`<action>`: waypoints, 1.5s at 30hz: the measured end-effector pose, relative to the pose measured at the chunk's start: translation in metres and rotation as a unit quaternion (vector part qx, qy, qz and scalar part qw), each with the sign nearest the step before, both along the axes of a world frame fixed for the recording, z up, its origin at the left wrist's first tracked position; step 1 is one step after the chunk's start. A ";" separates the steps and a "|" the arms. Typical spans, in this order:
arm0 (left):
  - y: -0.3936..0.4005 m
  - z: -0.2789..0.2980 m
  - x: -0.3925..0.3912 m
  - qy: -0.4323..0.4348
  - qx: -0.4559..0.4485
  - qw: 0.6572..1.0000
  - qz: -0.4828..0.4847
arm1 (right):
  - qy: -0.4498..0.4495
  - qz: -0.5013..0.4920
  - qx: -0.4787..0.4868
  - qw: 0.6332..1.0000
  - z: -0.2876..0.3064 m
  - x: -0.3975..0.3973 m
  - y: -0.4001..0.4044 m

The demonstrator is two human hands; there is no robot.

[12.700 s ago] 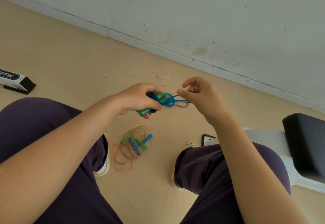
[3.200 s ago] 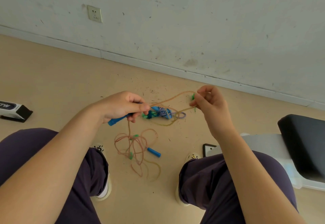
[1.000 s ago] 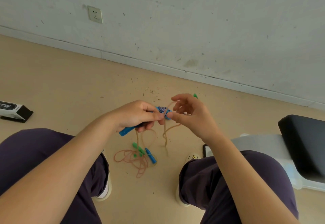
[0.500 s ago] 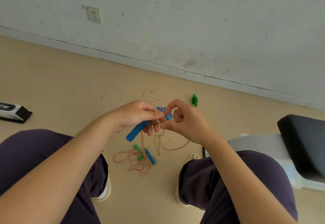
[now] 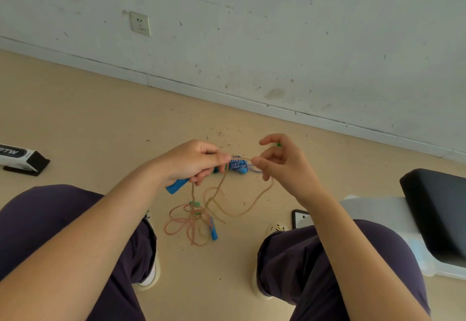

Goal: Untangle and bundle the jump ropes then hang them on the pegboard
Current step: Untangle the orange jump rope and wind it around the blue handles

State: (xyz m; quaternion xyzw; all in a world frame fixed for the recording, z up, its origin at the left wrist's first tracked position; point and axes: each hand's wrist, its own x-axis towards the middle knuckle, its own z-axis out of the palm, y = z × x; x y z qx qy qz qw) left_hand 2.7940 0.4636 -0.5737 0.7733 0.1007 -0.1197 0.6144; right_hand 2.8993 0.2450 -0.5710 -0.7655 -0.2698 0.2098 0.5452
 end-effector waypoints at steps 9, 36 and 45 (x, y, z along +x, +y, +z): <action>-0.018 -0.010 0.007 -0.017 -0.055 0.998 -0.033 | -0.037 0.070 -0.071 0.994 0.003 -0.019 0.013; -0.008 -0.010 0.007 -0.067 -0.113 0.991 -0.023 | -0.030 0.034 -0.060 0.997 0.006 -0.017 0.008; -0.011 -0.011 0.006 -0.050 -0.096 0.993 -0.040 | -0.067 0.038 -0.039 0.996 0.005 -0.020 0.012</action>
